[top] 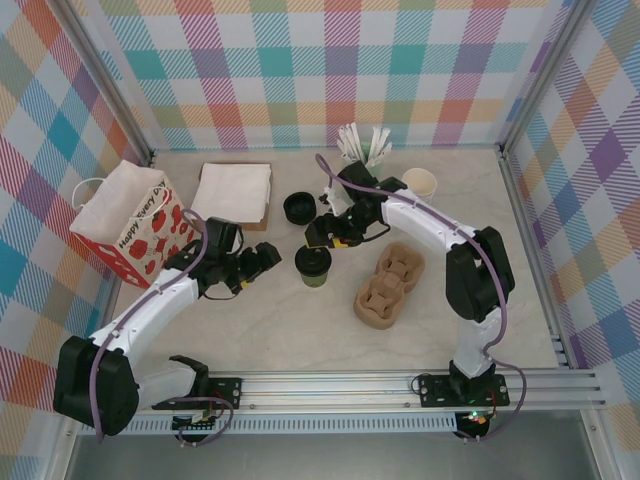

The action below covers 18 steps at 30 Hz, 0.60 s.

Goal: Pack the takeout coffee

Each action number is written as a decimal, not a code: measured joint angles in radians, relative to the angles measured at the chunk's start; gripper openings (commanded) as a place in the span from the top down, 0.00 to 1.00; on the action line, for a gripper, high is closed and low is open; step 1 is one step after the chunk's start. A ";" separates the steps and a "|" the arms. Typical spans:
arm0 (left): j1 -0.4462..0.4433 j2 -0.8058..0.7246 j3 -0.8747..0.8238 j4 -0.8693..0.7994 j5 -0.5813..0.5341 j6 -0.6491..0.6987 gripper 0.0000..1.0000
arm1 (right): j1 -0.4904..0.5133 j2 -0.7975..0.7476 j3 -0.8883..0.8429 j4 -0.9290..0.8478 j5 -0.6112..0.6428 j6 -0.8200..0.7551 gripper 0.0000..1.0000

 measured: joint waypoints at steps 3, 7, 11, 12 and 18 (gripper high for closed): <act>0.014 0.000 -0.007 -0.011 0.002 0.000 0.12 | 0.003 0.000 -0.030 -0.001 -0.017 0.000 0.23; 0.021 -0.005 -0.008 -0.011 0.006 0.000 0.12 | 0.010 0.000 -0.058 -0.005 -0.032 0.000 0.24; 0.021 -0.007 -0.008 -0.011 0.016 0.000 0.12 | 0.023 -0.012 -0.089 0.002 -0.056 0.001 0.24; 0.021 -0.007 -0.008 -0.011 0.018 0.000 0.12 | 0.027 -0.018 -0.098 0.007 -0.063 0.003 0.24; 0.021 -0.007 -0.008 -0.007 0.051 -0.005 0.11 | 0.040 -0.055 -0.156 0.039 -0.122 0.020 0.24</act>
